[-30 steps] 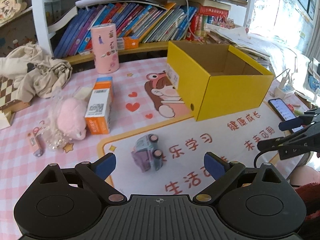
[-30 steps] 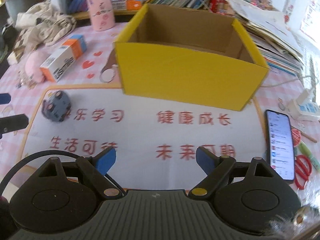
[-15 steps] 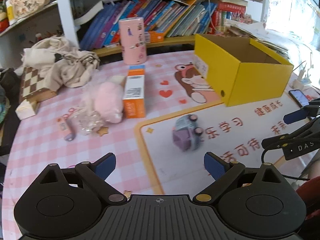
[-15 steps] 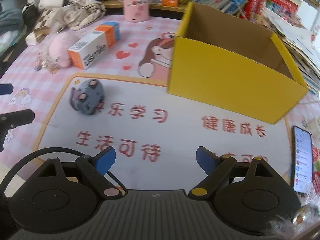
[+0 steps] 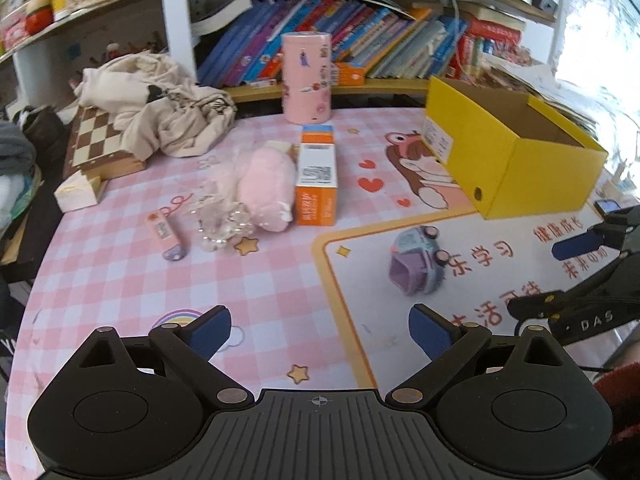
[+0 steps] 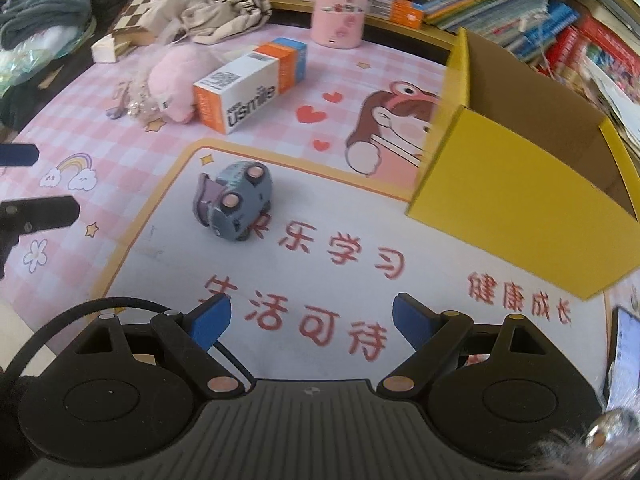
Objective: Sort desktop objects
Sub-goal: 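Move the right tool to the grey toy truck and grasp it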
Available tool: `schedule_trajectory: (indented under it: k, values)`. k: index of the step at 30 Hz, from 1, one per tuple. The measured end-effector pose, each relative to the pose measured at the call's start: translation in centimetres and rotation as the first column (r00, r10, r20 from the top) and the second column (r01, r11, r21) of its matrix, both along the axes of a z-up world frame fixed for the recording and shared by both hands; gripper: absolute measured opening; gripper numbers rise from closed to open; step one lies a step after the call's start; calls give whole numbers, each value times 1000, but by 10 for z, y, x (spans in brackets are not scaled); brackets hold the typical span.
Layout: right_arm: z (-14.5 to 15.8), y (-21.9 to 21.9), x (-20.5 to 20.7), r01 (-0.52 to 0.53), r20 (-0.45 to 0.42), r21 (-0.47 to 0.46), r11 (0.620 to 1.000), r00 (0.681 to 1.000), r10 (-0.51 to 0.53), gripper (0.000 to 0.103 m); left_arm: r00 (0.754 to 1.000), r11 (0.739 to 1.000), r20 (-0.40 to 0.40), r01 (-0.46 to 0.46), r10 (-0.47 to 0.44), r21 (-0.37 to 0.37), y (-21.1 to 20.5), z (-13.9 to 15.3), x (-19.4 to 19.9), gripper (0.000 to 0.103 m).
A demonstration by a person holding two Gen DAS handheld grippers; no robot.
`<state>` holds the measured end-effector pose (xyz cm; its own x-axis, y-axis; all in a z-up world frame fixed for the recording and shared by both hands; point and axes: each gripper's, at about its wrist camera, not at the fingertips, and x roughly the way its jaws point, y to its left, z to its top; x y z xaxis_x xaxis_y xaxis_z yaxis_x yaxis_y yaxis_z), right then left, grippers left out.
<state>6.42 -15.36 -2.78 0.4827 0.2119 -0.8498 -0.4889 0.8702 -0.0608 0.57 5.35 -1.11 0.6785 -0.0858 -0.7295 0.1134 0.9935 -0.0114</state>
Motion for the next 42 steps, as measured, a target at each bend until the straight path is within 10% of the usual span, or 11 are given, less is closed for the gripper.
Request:
schedule_trajectory:
  k: [42]
  values:
    - [-28, 75, 64, -290, 3, -2, 957, 957, 290, 85, 995, 996, 26, -93, 93, 9, 42, -35, 88, 92]
